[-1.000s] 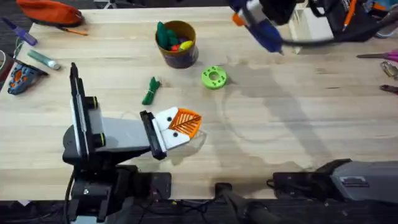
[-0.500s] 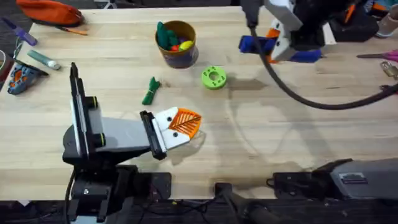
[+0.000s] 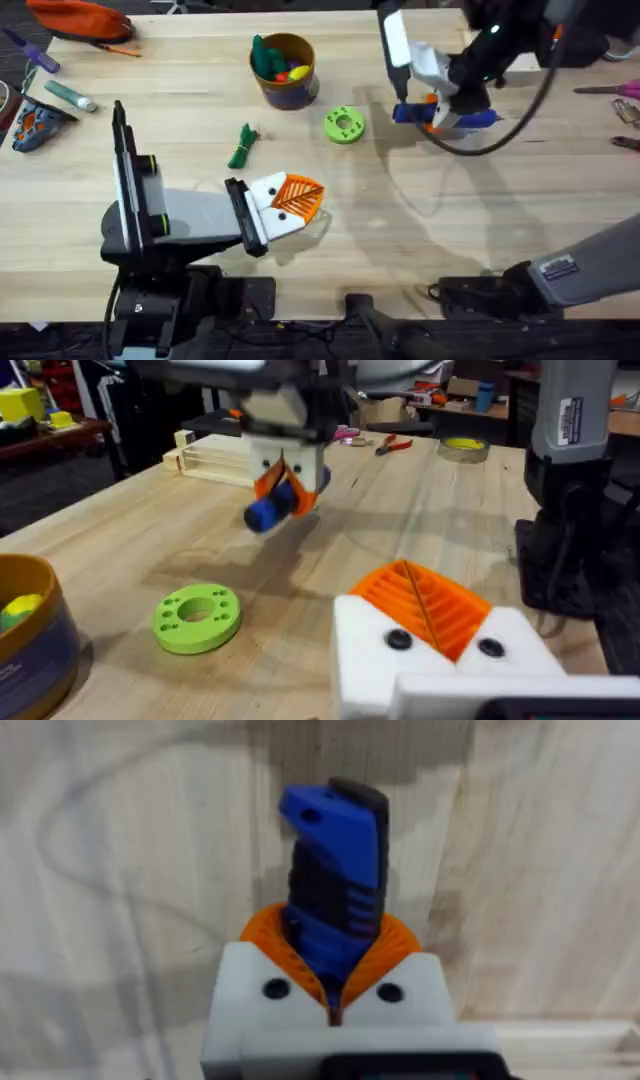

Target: Pick up the gripper from the table and insert it into the empty holder that is missing its gripper. Then pick up a screw, insert it into the mounting hole, and use the screwdriver to tighten it. Finally, clean up the table by picking up the vegetable and placing it into the bucket.

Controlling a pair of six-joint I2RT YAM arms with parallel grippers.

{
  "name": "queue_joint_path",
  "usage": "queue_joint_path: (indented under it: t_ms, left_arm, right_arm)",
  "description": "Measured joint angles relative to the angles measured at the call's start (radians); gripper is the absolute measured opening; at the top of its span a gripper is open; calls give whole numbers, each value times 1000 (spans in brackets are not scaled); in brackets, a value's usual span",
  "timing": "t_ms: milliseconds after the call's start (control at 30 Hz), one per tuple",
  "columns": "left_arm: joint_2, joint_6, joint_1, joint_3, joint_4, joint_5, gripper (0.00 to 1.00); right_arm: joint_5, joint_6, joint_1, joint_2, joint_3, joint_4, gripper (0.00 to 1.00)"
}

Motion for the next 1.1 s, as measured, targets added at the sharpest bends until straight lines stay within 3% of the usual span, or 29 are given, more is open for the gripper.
queue_joint_path:
  t_ms: [367, 700, 800, 833, 867, 1100]
  left_arm:
    - [0, 0, 0, 0, 0, 0, 16]
    - [0, 0, 0, 0, 0, 0, 16]
    - [0, 0, 0, 0, 0, 0, 16]
    - [0, 0, 0, 0, 0, 0, 16]
    - [0, 0, 0, 0, 0, 0, 16]
    - [0, 0, 0, 0, 0, 0, 16]
  right_arm:
    - [0, -124, -5, 104, -16, 27, 23]
    - [0, -154, -8, 118, -16, 29, 37]
    - [3, -155, -8, 118, -16, 26, 437]
    - [4, -155, -8, 118, -16, 27, 866]
    - [4, -157, -8, 118, -16, 27, 961]
    - [6, -155, -8, 118, -16, 27, 992]
